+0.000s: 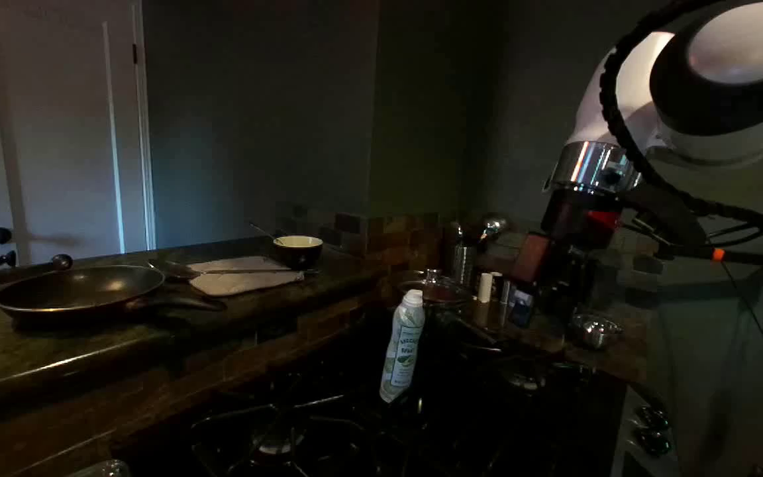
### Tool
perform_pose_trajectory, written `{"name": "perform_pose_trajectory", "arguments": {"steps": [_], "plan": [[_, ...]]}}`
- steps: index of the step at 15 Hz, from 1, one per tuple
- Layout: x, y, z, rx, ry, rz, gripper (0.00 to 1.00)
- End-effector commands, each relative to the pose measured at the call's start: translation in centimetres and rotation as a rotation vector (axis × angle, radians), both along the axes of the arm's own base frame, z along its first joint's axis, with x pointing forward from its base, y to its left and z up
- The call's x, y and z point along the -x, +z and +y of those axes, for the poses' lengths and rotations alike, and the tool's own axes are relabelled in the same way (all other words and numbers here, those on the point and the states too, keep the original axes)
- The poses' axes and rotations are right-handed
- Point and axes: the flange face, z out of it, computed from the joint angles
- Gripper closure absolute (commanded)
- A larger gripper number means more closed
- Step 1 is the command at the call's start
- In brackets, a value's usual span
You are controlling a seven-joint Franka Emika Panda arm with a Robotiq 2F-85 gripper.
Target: Take the lid off the pot and place it on the counter top to the right
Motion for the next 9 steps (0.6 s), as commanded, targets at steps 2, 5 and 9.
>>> {"name": "perform_pose_trajectory", "arguments": {"steps": [2, 5, 9], "plan": [[-0.6, -0.2, -0.5, 0.044, -0.010, -0.001, 0.00], [-2.0, 2.6, -1.6, 0.065, 0.012, -0.048, 0.00], [-1.7, 2.9, -1.4, 0.044, 0.020, -0.054, 0.00]]}}
